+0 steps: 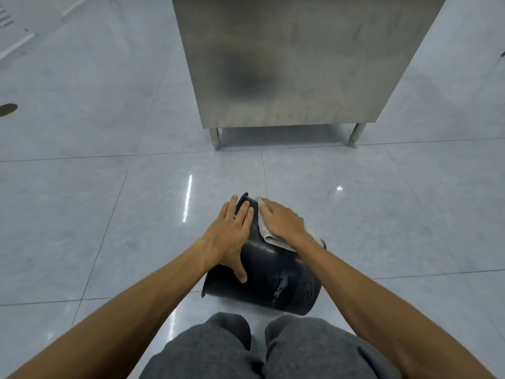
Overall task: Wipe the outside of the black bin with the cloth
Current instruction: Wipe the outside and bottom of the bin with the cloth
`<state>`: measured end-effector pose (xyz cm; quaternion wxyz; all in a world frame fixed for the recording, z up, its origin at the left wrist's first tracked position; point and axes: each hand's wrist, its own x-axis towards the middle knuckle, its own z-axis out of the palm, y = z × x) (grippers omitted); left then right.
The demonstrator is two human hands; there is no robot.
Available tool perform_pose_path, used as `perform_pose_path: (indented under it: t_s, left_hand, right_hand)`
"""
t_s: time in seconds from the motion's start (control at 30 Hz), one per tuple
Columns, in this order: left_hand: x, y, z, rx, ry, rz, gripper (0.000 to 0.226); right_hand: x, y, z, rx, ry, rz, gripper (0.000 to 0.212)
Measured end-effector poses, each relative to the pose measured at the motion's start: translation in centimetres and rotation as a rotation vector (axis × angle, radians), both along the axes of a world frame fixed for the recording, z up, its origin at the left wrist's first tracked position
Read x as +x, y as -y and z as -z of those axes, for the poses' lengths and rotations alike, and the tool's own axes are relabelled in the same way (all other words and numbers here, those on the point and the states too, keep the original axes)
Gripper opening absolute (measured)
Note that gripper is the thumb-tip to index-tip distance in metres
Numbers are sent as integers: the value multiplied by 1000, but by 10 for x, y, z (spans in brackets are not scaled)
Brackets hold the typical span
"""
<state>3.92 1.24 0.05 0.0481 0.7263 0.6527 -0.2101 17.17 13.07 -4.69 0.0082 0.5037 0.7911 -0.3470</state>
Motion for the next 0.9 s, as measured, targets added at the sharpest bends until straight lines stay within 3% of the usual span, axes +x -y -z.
perform_pose_path:
  t_s: [0.13, 0.27, 0.43, 0.53, 0.73, 0.9]
  left_hand:
    - [5, 15, -2, 79, 4, 46, 150]
    - [14, 45, 9, 96, -59, 37, 157]
    - [15, 30, 13, 84, -72, -15, 164]
    - [15, 8, 10, 62, -99, -4, 166]
    - [8, -23, 5, 20, -125, 42, 168]
    - [8, -21, 7, 30, -140, 51, 167]
  right_hand:
    - [0, -17, -15, -122, 34, -79, 60]
    - [-1, -34, -17, -259, 15, -34, 59]
    - [-1, -37, -7, -235, 4, -26, 52]
    - [5, -33, -2, -88, -19, -51, 59]
    - [32, 26, 20, 487, 37, -68, 58]
    - [55, 88, 33, 629, 25, -17, 61]
